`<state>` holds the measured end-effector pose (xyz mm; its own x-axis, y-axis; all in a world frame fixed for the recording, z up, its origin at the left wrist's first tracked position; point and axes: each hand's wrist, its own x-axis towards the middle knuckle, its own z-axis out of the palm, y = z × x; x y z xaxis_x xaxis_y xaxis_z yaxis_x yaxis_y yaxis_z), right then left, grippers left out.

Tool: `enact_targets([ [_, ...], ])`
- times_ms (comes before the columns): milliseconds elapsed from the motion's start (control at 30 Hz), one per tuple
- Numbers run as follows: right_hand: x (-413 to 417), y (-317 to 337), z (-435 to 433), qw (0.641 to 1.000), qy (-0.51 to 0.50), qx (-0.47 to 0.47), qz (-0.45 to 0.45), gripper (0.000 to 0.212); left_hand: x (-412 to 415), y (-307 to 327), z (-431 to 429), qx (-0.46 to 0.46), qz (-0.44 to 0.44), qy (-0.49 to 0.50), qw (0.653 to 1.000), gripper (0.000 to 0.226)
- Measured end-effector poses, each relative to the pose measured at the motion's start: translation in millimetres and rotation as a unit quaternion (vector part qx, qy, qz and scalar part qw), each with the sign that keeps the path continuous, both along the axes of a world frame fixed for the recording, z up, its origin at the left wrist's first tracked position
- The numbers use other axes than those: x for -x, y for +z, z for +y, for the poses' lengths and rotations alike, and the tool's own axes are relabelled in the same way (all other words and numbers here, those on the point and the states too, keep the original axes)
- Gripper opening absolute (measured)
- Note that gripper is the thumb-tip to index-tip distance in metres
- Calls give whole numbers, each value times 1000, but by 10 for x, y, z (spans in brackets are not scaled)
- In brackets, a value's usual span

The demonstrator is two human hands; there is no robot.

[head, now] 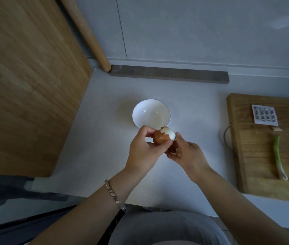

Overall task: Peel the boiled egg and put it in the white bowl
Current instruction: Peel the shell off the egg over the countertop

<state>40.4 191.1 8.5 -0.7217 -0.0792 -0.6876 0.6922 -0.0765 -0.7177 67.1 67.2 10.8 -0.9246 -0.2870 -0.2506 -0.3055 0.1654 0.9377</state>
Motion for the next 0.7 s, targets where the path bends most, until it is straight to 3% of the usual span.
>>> enact_targets([
  [100, -11, 10, 29, 995, -5, 100, -31, 36, 11, 8, -1, 17, 3, 2, 1000, 30],
  [233, -9, 11, 35, 987, -36, 147, -57, 29, 16, 18, 1, 16, 4, 1, 1000, 29],
  [500, 21, -45, 9, 999, -24, 19, 11, 25, -5, -11, -4, 25, 25, -18, 999, 31],
  [700, -3, -75, 17, 994, -3, -52, 99, 38, -19, 9, -9, -46, 4, -5, 999, 31],
])
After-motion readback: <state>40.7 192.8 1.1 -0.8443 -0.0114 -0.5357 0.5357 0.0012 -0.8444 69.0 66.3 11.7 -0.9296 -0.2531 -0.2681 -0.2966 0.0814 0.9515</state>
